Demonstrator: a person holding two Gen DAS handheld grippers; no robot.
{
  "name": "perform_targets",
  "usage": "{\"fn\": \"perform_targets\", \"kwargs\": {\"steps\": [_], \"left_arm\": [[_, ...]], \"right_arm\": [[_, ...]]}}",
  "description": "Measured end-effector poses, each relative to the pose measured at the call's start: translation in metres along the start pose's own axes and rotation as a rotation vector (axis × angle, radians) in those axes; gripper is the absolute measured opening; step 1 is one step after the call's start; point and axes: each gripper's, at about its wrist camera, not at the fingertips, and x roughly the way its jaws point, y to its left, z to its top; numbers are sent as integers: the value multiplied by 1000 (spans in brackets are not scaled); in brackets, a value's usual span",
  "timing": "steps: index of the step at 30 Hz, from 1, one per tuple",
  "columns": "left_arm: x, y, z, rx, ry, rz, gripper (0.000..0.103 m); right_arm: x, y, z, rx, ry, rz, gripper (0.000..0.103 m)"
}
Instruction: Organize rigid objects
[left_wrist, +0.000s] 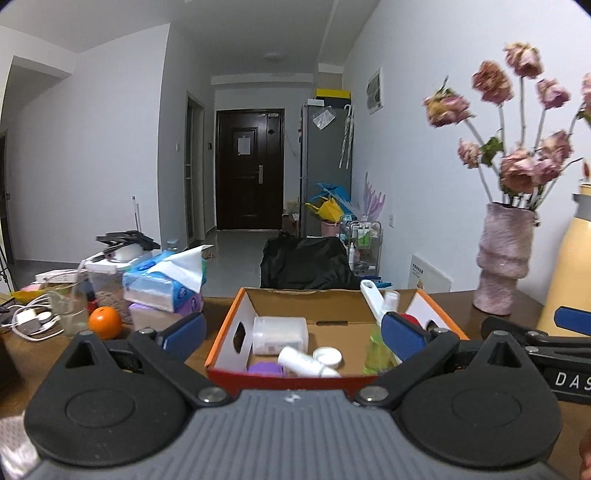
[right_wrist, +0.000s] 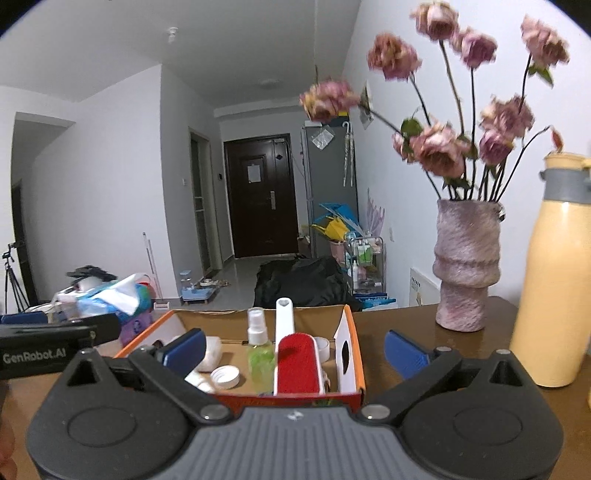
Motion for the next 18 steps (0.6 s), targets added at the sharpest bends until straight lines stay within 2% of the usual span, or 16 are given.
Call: {"fn": "perform_targets", "kwargs": {"steps": [6, 10, 18], "left_arm": [[-75, 3, -19, 22, -3, 12, 103], [-122, 5, -40, 13, 23, 18, 103], [-195, 5, -71, 16, 36, 14, 103]], "right_arm": [[-74, 5, -19, -13, 11, 8, 103], [-121, 7, -37, -29, 35, -1, 103], [-206, 12, -64, -44, 47, 14, 103]]}}
